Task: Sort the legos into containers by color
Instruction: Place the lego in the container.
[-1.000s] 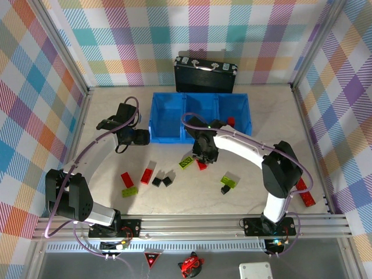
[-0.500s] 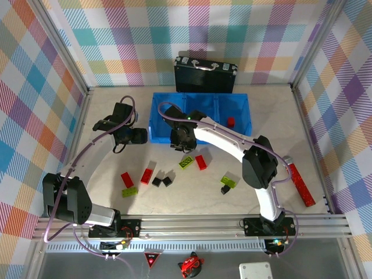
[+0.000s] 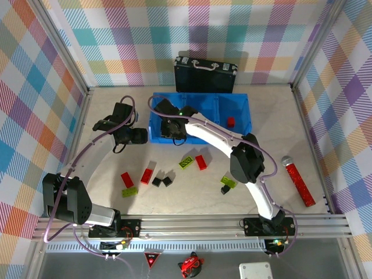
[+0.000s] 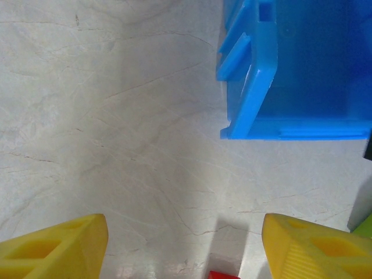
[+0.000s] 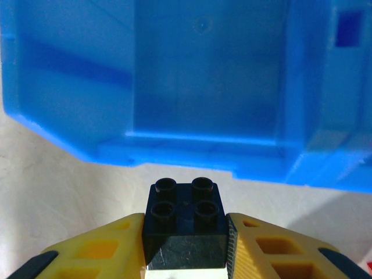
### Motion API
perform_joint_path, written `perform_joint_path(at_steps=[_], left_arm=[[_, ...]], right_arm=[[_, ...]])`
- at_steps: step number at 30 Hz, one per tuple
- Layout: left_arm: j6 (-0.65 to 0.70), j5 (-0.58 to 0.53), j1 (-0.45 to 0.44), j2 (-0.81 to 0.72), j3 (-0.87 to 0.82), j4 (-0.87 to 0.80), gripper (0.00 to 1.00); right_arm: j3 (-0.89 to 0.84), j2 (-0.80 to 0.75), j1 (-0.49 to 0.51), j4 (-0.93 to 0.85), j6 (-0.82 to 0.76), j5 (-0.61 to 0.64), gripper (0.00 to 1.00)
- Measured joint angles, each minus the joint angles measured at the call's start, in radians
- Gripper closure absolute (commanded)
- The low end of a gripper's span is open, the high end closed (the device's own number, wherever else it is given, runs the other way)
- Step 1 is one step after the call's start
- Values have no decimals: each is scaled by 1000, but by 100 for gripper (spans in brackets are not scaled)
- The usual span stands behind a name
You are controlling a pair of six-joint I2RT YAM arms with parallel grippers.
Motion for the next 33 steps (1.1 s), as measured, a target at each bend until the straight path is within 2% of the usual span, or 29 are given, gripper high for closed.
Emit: perform_joint_path(at_steps=[13,17,33], left_arm=[[0,0,0,0,0,0,30],[0,0,0,0,0,0,30],[-3,16,0,0,0,0,30]], right_arm=[[146,148,-21,-3,-48,48,62],[154,174,-26,-2,-53,51,58],[185,169,-26,-39,-70,58,56]])
